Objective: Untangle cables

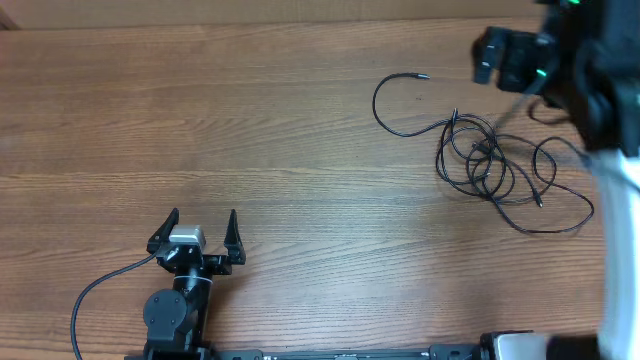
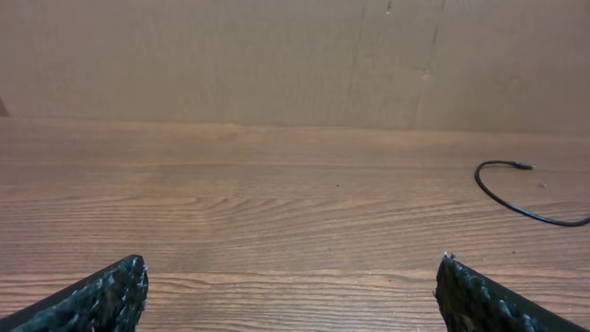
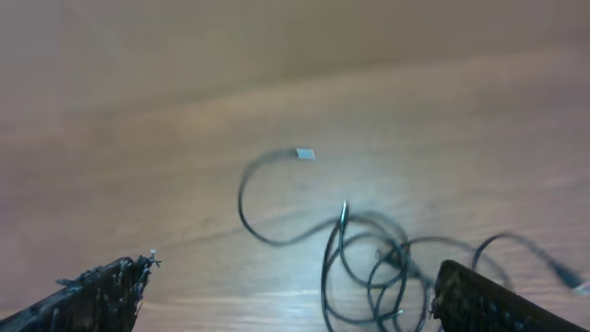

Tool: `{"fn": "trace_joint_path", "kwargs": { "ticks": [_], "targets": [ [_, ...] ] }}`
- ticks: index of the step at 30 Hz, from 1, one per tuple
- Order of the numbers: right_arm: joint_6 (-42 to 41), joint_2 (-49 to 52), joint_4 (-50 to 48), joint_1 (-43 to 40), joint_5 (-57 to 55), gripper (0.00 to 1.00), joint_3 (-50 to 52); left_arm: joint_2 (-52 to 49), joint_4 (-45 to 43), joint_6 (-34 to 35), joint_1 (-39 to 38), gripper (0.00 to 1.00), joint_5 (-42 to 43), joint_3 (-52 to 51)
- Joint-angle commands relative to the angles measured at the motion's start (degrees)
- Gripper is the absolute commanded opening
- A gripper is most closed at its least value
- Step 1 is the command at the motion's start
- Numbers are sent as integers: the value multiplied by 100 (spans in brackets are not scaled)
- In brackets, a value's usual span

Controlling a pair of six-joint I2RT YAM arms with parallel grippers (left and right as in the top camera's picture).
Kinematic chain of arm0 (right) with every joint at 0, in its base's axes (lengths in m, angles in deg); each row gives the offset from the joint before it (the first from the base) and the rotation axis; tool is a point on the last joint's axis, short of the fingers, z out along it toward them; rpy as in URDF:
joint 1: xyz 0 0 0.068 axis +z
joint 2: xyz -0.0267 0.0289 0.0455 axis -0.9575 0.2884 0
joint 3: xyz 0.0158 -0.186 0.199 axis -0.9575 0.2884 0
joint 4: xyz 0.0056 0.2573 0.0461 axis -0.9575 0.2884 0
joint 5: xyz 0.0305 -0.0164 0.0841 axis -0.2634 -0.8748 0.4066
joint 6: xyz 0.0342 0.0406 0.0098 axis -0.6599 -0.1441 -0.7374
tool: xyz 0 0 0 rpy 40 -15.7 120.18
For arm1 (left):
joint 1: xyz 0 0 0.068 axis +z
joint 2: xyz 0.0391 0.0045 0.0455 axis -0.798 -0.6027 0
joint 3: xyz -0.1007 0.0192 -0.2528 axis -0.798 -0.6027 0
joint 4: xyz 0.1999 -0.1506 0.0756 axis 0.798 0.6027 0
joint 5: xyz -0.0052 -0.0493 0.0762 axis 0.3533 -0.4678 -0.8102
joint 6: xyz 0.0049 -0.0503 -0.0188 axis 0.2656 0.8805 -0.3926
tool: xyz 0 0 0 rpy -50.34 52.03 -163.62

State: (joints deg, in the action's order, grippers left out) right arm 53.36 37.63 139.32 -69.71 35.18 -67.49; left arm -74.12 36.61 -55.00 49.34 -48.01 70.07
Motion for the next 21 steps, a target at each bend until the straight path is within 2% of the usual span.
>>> {"fn": "trace_joint_path", "kwargs": {
  "ticks": [1, 5, 13, 17, 21],
  "targets": [
    [-11, -474, 28, -33, -756, 100, -42, 61, 7, -87, 57, 100, -15, -22],
    [157, -848, 13, -39, -1143, 100, -42, 61, 7, -87, 59, 99, -15, -22],
    [168, -960, 378, -39, -1128, 100, 31, 61, 7, -87, 57, 99, -15, -22],
    [435, -944, 260, -39, -1117, 100, 699, 61, 7, -87, 59, 99, -15, -22],
    [435, -1034, -525, -37, -953, 100, 1700, 61, 7, -85, 57, 99, -15, -22]
  ]
}}
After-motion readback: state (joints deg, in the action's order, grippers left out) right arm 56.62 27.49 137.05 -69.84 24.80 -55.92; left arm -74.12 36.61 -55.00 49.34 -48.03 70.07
